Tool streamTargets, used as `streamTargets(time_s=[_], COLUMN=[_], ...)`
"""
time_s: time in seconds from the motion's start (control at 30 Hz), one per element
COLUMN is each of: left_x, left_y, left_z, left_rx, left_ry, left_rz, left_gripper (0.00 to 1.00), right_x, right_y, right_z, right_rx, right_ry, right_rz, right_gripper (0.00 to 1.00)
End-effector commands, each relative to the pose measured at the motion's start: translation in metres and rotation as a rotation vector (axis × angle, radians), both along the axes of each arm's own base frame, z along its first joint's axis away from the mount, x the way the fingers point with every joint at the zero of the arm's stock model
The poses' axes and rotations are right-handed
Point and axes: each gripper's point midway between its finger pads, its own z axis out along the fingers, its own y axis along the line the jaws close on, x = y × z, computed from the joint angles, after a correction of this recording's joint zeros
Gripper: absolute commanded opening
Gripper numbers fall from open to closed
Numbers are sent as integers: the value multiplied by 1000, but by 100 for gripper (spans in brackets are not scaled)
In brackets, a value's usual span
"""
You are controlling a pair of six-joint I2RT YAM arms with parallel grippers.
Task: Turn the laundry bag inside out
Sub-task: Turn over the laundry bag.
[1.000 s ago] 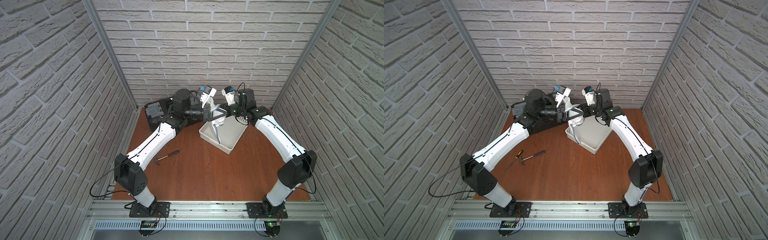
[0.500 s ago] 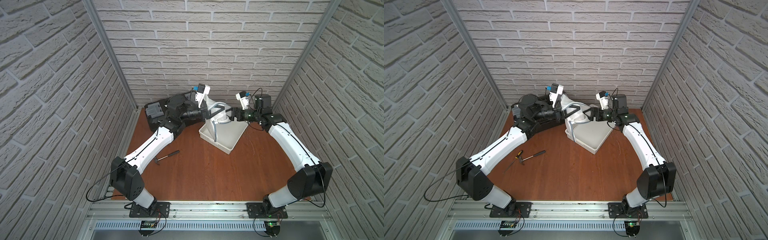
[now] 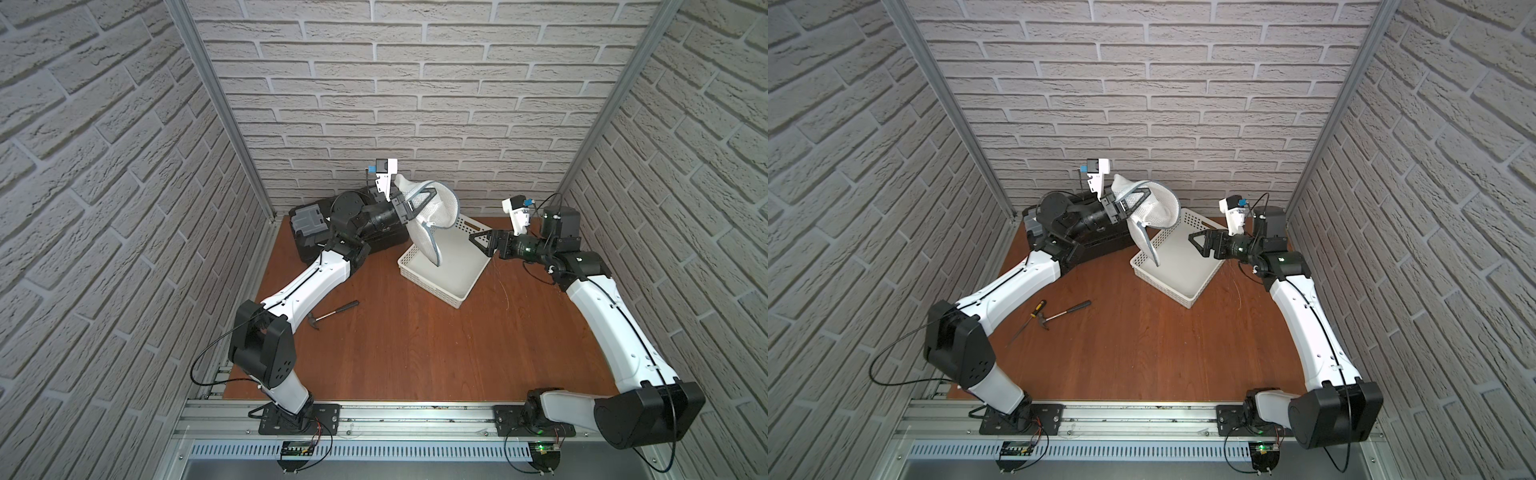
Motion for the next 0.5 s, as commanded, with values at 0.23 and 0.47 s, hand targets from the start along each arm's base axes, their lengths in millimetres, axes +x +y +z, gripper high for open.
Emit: streamTargets(time_s=[0.23, 0.47], left_x=[-29, -47], left_y=[-5, -8], left_z=[25, 32], left_rx=[-46, -49], left_ry=[-48, -74], left_rz=[-58, -107], left_gripper=[0, 0], right_x=[-31, 5], right_y=[72, 81], right_z=[90, 83], right_rx=[-437, -588], right_ry=[-699, -803], right_rz=[343, 362], right_gripper=[89, 88])
